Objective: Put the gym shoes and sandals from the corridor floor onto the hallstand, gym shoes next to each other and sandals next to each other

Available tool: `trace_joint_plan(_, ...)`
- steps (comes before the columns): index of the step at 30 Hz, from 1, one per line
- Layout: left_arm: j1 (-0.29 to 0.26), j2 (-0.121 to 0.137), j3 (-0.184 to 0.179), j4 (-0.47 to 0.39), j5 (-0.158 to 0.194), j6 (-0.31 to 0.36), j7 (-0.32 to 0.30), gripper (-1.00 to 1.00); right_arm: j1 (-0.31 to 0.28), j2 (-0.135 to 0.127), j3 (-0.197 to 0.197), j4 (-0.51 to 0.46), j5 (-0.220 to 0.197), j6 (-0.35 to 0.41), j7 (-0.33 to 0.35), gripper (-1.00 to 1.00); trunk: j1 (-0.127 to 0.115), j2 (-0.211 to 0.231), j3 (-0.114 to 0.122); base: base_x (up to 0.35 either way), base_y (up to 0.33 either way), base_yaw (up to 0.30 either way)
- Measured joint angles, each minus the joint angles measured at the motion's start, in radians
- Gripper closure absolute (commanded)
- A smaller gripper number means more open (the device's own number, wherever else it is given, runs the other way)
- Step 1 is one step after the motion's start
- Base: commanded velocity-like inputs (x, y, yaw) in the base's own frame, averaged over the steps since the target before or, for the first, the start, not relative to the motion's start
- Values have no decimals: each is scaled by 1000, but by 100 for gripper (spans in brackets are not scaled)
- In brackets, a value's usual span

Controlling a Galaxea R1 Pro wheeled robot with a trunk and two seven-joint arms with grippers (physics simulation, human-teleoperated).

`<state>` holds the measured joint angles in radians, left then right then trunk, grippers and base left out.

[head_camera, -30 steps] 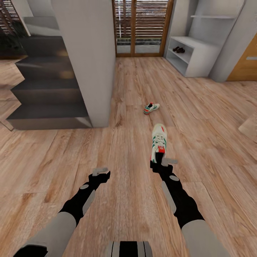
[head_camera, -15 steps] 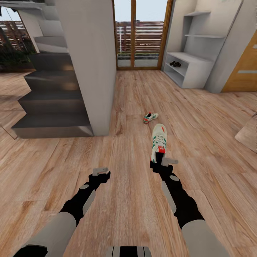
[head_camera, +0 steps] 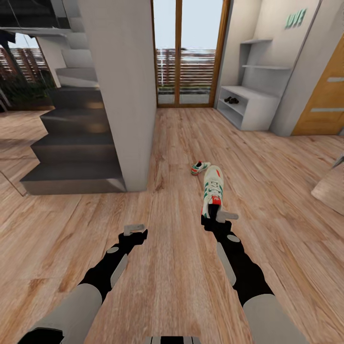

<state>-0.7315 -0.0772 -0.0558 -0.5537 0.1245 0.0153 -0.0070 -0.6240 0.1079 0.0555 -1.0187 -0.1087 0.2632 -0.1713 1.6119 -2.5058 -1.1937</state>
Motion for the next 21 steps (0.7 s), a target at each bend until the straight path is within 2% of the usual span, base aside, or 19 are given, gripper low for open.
trace_joint_plan(10, 0, 0, 0, -1, 0, 0, 0, -100, 0, 0, 0, 0, 0, 0, 0, 100, 0, 0, 16, 35, 0, 0)
trace_joint_plan(21, 0, 0, 0, -1, 0, 0, 0, -100, 0, 0, 0, 0, 0, 0, 0, 100, -1, 0, 34, 309, 0, 0)
